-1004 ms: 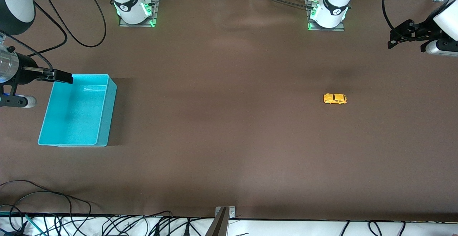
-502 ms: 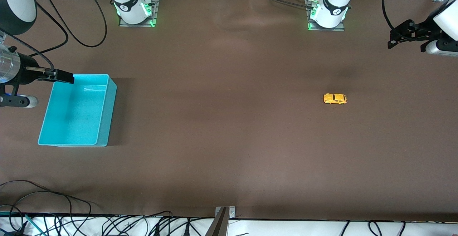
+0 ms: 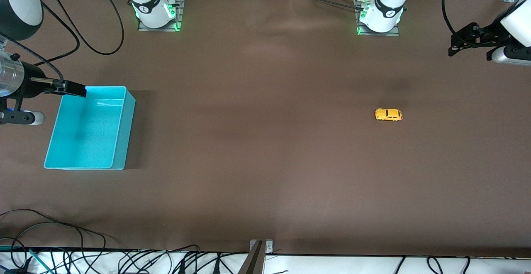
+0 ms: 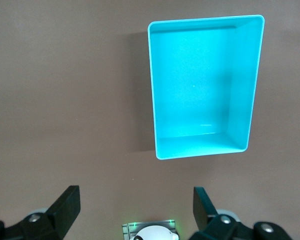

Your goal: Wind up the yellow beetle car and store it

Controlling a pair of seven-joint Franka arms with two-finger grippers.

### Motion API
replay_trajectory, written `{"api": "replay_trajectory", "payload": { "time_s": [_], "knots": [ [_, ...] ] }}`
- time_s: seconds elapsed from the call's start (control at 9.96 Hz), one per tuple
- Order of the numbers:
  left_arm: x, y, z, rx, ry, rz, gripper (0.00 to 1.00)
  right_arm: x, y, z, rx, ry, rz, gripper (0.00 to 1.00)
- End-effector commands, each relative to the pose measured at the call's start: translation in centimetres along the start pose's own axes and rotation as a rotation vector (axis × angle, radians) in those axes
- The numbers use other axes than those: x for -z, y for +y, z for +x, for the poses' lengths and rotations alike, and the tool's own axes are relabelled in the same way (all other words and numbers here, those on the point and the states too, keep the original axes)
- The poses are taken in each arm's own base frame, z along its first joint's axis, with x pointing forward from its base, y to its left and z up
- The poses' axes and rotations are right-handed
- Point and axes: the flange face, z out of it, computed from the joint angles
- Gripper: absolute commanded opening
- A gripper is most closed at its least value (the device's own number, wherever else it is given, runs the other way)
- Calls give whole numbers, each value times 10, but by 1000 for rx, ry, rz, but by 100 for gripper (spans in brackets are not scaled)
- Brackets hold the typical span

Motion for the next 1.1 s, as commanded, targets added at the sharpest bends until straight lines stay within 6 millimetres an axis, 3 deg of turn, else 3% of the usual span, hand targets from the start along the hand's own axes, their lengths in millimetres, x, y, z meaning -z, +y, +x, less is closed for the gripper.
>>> {"api": "replay_trajectory", "payload": {
  "time_s": [0.0, 0.3, 0.6, 1.0],
  "knots": [
    [7, 2, 1, 5, -4, -8, 100, 2, 3, -6, 2, 3, -1, 100],
    [7, -3, -7, 11, 2, -16, 100, 2, 5, -6, 3, 4, -2, 100],
    [-22, -17, 2, 36, -14, 20, 100, 4, 7, -5, 48, 17, -4, 100],
    [-36, -43, 11, 77, -26, 21, 100, 5, 8, -6, 48, 13, -4, 100]
  ]
}}
